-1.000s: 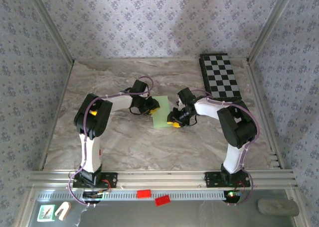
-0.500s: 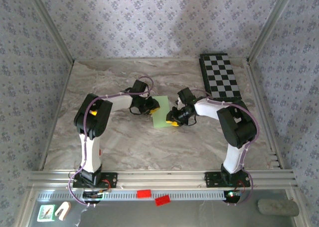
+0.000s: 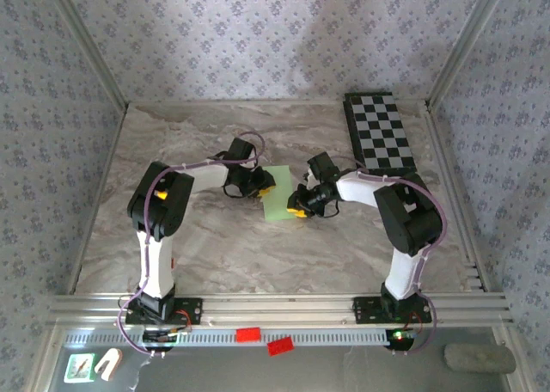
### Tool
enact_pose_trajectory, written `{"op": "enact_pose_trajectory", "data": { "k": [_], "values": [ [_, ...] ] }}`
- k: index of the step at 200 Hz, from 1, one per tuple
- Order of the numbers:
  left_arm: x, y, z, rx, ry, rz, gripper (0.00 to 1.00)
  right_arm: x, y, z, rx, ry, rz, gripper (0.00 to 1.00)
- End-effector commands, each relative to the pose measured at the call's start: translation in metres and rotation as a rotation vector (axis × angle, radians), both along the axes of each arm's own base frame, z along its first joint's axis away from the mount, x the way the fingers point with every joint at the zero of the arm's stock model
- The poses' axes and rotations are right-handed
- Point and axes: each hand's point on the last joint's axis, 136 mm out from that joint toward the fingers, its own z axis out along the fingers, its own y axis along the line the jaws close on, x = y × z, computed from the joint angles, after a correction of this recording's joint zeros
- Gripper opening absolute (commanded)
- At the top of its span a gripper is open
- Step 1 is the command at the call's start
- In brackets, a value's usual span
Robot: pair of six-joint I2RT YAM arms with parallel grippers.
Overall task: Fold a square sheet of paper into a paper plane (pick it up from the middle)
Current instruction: Fold the triangle a second time at the center of the table.
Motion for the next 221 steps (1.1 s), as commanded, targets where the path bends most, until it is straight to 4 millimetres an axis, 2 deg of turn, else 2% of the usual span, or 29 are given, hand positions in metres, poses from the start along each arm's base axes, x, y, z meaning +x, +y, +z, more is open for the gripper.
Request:
{"op": "enact_pose_trajectory", "data": {
  "k": [1,62,90,111,132,147,194,221],
  "values": [
    [-0.019,0.013,-0.032,0.094,0.095,-0.005,0.29,-0.001,-0.005,0.003,0.006,0.012,-0.022,0.21],
    [-0.016,0.010,-0.024,0.080,0.080,-0.010,0.29,0.000,-0.007,0.006,0.004,0.011,-0.027,0.11],
    [-0.003,0.004,-0.002,0.041,0.004,-0.042,0.30,-0.001,-0.010,0.006,-0.009,0.019,-0.031,0.02],
    [0.011,0.003,0.015,0.025,-0.064,-0.067,0.31,-0.003,-0.013,0.007,-0.020,0.029,-0.029,0.01],
    [0.020,0.001,0.023,-0.007,-0.090,-0.081,0.32,-0.005,-0.014,0.009,-0.022,0.032,-0.023,0.01],
    [0.023,0.001,0.019,-0.007,-0.080,-0.083,0.32,-0.005,-0.014,0.012,-0.019,0.030,-0.021,0.01],
    [0.012,0.005,-0.010,0.030,0.008,-0.081,0.30,0.000,-0.007,0.021,0.015,0.014,-0.015,0.01],
    [0.007,0.010,-0.021,0.057,0.037,-0.084,0.27,0.004,0.004,0.030,0.057,-0.016,0.008,0.01]
  ]
}}
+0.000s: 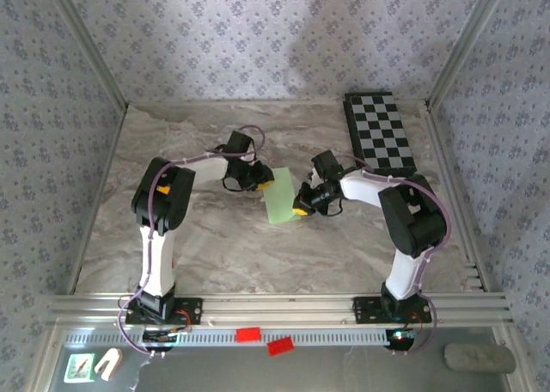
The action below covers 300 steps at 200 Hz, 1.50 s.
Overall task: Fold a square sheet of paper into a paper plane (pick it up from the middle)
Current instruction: Fold the triangle a second time at the center of the table.
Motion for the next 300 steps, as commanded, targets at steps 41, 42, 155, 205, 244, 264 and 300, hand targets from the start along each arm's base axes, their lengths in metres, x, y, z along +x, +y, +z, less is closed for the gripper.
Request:
{"op": "enact_pose_trajectory", "data": {
  "k": [41,42,155,205,244,264,300],
  "values": [
    [-0.018,0.010,-0.028,0.073,0.084,-0.021,0.26,0.018,0.037,0.034,0.108,-0.103,0.060,0.02],
    [-0.018,0.010,-0.028,0.074,0.084,-0.021,0.26,0.018,0.038,0.035,0.109,-0.105,0.060,0.02],
    [-0.022,0.011,-0.030,0.079,0.091,-0.028,0.24,0.044,0.065,0.023,0.104,-0.116,0.048,0.02],
    [-0.022,0.010,-0.031,0.075,0.093,-0.028,0.24,0.036,0.067,0.014,0.073,-0.075,0.084,0.03],
    [-0.021,0.010,-0.031,0.073,0.092,-0.028,0.24,0.034,0.063,0.008,0.037,-0.052,0.078,0.03],
    [-0.022,0.009,-0.031,0.073,0.095,-0.026,0.24,0.033,0.062,0.004,0.028,-0.041,0.072,0.03],
    [-0.022,0.009,-0.032,0.071,0.096,-0.022,0.24,0.035,0.062,0.002,0.028,-0.034,0.060,0.03]
  ]
}}
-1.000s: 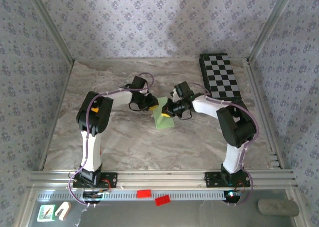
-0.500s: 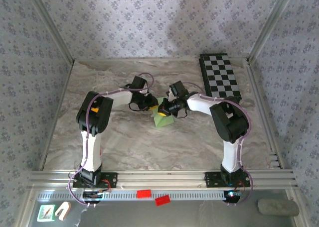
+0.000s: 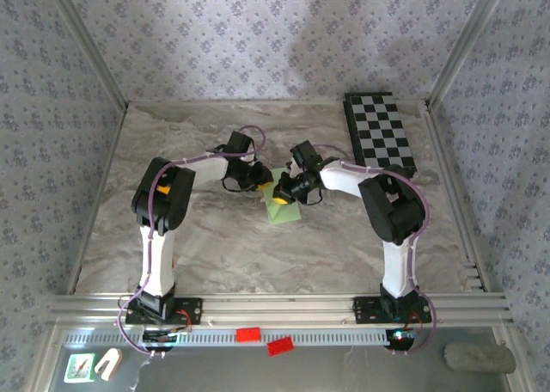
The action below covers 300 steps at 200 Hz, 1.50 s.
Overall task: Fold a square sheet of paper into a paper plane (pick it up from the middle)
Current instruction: Fold the triangle a second time at the center of the table.
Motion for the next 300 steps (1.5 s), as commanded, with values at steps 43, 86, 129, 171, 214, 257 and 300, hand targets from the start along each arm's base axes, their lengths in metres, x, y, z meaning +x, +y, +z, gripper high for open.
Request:
{"op": "enact_pose_trajectory", "data": {
  "k": [43,86,129,171,214,257,300],
  "values": [
    [-0.020,0.008,-0.031,0.062,0.099,-0.002,0.24,0.003,0.003,-0.006,-0.015,0.015,-0.012,0.02],
    [-0.020,0.008,-0.032,0.061,0.103,0.004,0.24,0.006,0.004,-0.007,-0.007,0.012,-0.027,0.02],
    [-0.021,0.008,-0.033,0.062,0.107,0.005,0.24,0.008,0.005,-0.009,-0.004,0.016,-0.036,0.00],
    [-0.022,0.008,-0.033,0.062,0.108,0.005,0.24,0.009,0.004,-0.010,-0.006,0.015,-0.049,0.00],
    [-0.023,0.008,-0.033,0.064,0.111,0.006,0.24,0.011,0.002,-0.013,-0.005,0.016,-0.064,0.00],
    [-0.024,0.008,-0.035,0.064,0.113,0.005,0.24,0.012,0.001,-0.015,-0.008,0.015,-0.074,0.00],
    [-0.024,0.007,-0.035,0.063,0.112,0.005,0.24,0.010,-0.004,-0.019,-0.034,0.018,-0.077,0.00]
  ]
}}
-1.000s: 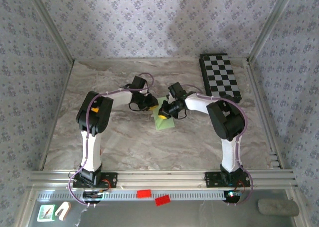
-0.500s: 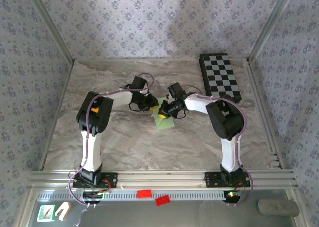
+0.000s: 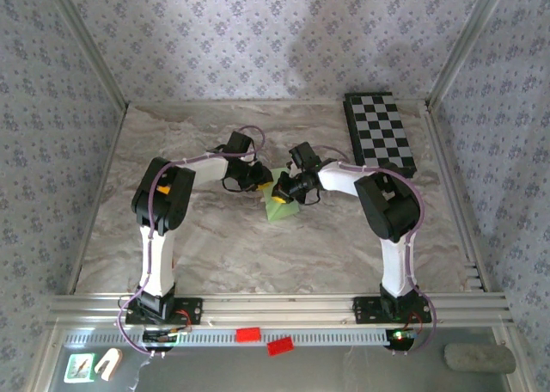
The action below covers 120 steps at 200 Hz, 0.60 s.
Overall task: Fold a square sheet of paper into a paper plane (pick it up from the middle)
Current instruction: Fold the triangle a second time at the center of the table.
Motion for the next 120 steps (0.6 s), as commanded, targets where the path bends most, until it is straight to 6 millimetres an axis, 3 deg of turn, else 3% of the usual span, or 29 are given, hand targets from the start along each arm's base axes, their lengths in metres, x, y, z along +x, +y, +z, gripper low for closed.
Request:
{"op": "enact_pose_trajectory", "data": {
  "k": [1,120],
  "values": [
    [-0.0249,0.0073,-0.0347,0.066,0.107,-0.006,0.24,-0.0017,-0.0073,-0.0102,-0.039,0.020,-0.021,0.00],
    [-0.0258,0.0038,-0.0345,0.056,0.106,-0.017,0.24,-0.0085,-0.0100,-0.0154,-0.060,0.041,0.006,0.00]
  ]
}}
